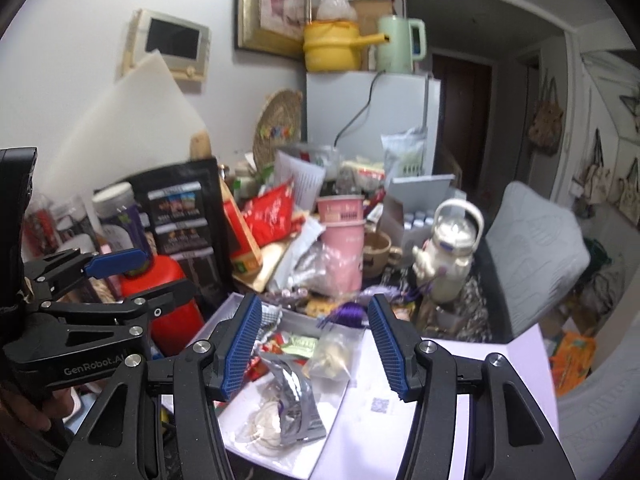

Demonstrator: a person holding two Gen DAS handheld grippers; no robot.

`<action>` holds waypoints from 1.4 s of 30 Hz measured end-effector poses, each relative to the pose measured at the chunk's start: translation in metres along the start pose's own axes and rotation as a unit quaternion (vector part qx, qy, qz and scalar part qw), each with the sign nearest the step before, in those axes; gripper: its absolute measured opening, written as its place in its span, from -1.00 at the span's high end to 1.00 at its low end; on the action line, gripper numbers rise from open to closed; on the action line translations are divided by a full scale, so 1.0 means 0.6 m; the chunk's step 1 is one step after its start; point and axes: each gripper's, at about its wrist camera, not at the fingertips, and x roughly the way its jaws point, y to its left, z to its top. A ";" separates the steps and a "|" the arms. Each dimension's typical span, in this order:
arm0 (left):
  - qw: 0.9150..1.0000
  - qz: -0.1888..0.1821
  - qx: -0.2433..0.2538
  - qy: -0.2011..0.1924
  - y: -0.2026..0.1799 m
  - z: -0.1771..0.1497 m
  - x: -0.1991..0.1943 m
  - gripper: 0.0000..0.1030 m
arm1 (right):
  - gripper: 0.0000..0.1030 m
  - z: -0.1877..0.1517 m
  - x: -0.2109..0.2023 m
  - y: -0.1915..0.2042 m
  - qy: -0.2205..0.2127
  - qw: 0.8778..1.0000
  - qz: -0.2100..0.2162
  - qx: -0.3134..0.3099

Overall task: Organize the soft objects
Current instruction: 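Withdraw both grippers from the box back over the table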

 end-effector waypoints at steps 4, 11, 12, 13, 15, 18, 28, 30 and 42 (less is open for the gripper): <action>1.000 -0.004 -0.002 -0.018 -0.002 0.002 -0.045 -0.31 | -0.48 0.006 -0.045 0.012 -0.023 1.000 -0.008 -0.008; 0.998 0.010 0.000 -0.061 -0.007 -0.011 -0.125 -0.73 | -0.65 0.002 -0.121 0.027 -0.057 0.998 -0.015 -0.013; 0.998 0.013 0.002 -0.066 -0.008 -0.013 -0.136 -0.83 | -0.67 -0.001 -0.131 0.027 -0.062 0.998 -0.016 -0.013; 0.997 0.015 0.003 -0.072 -0.009 -0.015 -0.147 -0.89 | -0.67 -0.003 -0.140 0.028 -0.066 0.998 -0.018 -0.012; 0.996 0.018 0.006 -0.082 -0.012 -0.019 -0.166 -0.90 | -0.72 -0.010 -0.161 0.030 -0.074 0.997 -0.022 -0.008; 0.995 0.020 0.010 -0.092 -0.016 -0.024 -0.193 -0.90 | -0.78 -0.018 -0.186 0.032 -0.082 0.996 -0.024 -0.001; 0.995 0.021 0.016 -0.100 -0.024 -0.064 -0.248 -0.91 | -0.84 -0.056 -0.256 0.047 -0.103 0.994 -0.046 0.012; 0.995 0.017 0.013 -0.097 -0.023 -0.076 -0.251 -0.91 | -0.84 -0.066 -0.265 0.050 -0.103 0.993 -0.050 0.014; 0.998 0.017 0.006 -0.065 -0.028 -0.155 -0.247 -0.91 | -0.88 -0.153 -0.265 0.060 -0.050 0.994 -0.085 0.045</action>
